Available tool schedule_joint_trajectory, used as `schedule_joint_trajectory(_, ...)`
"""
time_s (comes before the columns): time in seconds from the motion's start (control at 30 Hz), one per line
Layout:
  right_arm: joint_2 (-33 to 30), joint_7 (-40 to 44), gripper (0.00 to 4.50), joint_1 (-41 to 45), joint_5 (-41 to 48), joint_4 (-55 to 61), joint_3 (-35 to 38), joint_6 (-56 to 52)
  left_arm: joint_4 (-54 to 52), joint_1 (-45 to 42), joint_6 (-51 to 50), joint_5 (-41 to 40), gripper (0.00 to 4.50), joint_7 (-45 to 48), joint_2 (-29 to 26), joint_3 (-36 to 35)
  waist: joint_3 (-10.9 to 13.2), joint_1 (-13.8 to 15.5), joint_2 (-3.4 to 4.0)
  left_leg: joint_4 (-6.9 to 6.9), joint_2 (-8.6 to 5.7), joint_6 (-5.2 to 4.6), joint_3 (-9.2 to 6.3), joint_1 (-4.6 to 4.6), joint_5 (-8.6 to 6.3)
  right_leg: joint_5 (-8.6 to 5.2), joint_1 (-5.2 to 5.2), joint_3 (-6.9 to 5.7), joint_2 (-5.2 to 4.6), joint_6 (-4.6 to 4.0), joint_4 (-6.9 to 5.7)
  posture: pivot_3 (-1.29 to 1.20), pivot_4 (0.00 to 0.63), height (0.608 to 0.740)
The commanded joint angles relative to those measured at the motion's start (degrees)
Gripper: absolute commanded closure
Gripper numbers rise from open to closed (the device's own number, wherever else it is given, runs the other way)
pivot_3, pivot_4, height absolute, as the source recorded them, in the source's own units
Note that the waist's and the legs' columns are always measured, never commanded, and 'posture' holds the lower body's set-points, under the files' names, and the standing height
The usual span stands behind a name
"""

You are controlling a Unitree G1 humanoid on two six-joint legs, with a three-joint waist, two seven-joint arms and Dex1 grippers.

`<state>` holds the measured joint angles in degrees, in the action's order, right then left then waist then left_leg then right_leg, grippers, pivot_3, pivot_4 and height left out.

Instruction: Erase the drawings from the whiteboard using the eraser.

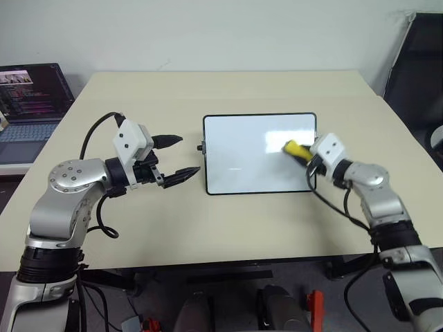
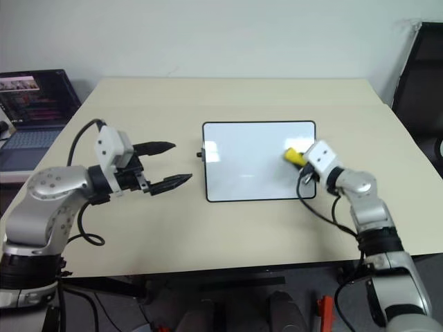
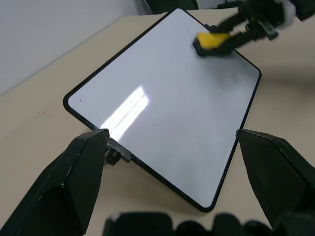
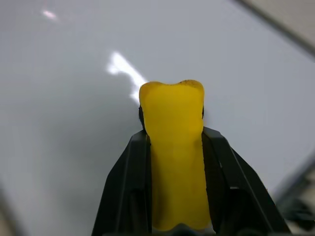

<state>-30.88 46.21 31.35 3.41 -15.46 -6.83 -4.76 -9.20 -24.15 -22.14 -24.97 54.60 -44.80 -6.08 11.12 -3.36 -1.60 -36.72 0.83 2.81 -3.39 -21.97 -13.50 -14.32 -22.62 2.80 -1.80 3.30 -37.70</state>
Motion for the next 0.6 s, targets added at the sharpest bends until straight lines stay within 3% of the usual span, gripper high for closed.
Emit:
schedule_joint_trajectory(0.03, -2.4, 2.6, 3.5, -0.9, 1.3, 5.9, 0.7, -5.7, -0.5, -1.6, 1.0, 0.0, 0.0, 0.5, 0.0, -0.3, 0.0, 0.1, 0.01, 0.0, 0.0, 0.0, 0.0, -0.08, 0.0, 0.0, -0.07, 0.0, 0.0, 0.0, -0.01, 0.0, 0.15, 0.74)
schedule_joint_trajectory(0.1, -3.1, 2.5, 3.5, -0.9, 2.3, 8.2, 2.3, -8.0, -0.1, -2.2, 1.2, 0.0, 0.0, 0.8, 0.3, 0.2, 0.0, 0.3, 0.0, -0.01, -0.01, 0.0, 0.0, -0.15, 0.0, 0.01, -0.14, -0.01, -0.01, -0.01, -0.01, 0.0, 0.15, 0.74)
schedule_joint_trajectory(0.23, -6.8, 4.1, 3.5, 0.8, 17.6, 16.6, 16.3, -20.1, -0.5, -5.3, 0.7, -1.4, 0.0, 1.5, 4.4, 3.5, 0.1, 0.9, 0.13, -0.16, -0.03, 0.0, -0.06, -0.81, 0.01, 0.1, -0.69, -0.07, -0.01, -0.06, -0.1, 0.0, 0.15, 0.74)
schedule_joint_trajectory(0.3, -9.4, 2.8, 3.5, 0.8, 20.6, 15.8, 22.4, -22.8, -1.0, -6.6, 0.7, -1.6, 0.0, 2.0, 7.1, 5.7, 0.1, 1.5, 0.12, -0.18, -0.06, 0.01, -0.12, -0.91, 0.0, 0.19, -0.73, -0.13, -0.03, -0.2, -0.08, 0.0, 0.15, 0.74)
schedule_joint_trajectory(0.47, -16.0, -5.4, 3.5, -2.7, 15.5, 3.3, 29.7, -22.0, 0.1, -10.0, 3.2, 0.3, 0.0, 3.7, 14.8, 13.0, 0.1, 2.5, 0.01, -0.14, -0.12, 0.04, -0.17, -0.95, -0.03, 0.17, -0.65, -0.26, -0.11, -0.17, 0.12, 0.0, 0.15, 0.74)
schedule_joint_trajectory(0.6, -17.1, -14.6, 3.5, -1.6, 11.3, -7.9, 30.0, -22.8, 0.9, -11.0, 5.1, 2.3, 0.0, 3.8, 19.3, 17.0, 0.1, 1.8, 0.05, -0.12, -0.14, 0.04, -0.04, -0.94, -0.03, 0.17, -0.64, -0.14, -0.14, -0.16, 0.2, 0.0, 0.15, 0.74)
